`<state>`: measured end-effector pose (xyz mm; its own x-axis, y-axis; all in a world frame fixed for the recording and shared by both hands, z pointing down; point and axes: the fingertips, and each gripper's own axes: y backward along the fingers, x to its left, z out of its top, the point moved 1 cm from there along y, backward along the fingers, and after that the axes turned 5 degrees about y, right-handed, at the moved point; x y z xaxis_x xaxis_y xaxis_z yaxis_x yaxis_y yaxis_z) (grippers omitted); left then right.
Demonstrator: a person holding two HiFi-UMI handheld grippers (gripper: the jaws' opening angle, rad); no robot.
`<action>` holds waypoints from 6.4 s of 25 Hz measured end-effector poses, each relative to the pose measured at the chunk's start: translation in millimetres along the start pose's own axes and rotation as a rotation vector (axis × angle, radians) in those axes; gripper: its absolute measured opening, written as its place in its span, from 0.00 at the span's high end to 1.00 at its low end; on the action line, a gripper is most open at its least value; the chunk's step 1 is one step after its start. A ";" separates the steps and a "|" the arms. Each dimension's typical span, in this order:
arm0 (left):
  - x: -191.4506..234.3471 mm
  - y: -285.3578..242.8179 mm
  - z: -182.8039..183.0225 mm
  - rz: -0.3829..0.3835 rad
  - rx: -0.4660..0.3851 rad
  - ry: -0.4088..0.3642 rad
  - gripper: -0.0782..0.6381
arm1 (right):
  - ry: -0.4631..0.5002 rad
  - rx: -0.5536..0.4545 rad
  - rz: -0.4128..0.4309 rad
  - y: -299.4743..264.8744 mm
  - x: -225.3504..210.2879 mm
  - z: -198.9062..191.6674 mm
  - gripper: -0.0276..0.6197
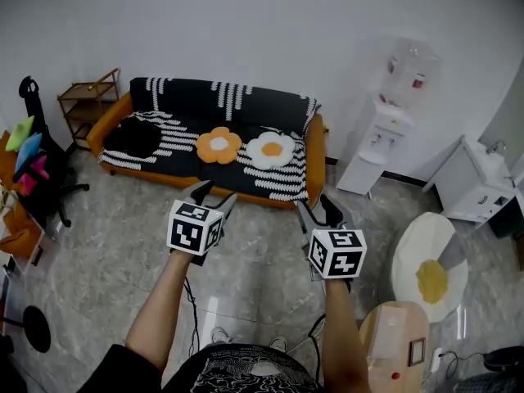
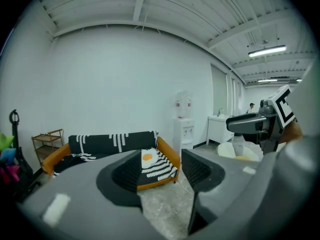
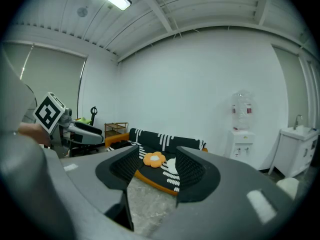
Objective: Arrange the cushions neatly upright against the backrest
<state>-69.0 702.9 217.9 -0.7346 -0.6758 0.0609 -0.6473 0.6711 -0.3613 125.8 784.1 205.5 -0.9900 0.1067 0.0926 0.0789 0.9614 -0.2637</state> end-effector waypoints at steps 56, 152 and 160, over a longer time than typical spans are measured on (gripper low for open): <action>100.2 -292.6 85.6 0.066 0.072 0.025 0.31 | -0.071 0.044 0.061 -285.8 -169.8 27.0 0.22; 310.8 -821.1 -224.4 -0.043 0.796 0.388 0.31 | -0.140 0.757 0.267 -833.9 -322.3 -337.2 0.24; 297.7 -834.8 -271.3 -0.039 0.832 0.511 0.31 | -0.136 0.798 0.319 -847.2 -320.2 -385.1 0.25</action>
<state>197.6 24.2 790.0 -0.8423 -0.3474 0.4121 -0.4670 0.0885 -0.8798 421.1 33.2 768.9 -0.9440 0.2602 -0.2029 0.2998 0.4198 -0.8567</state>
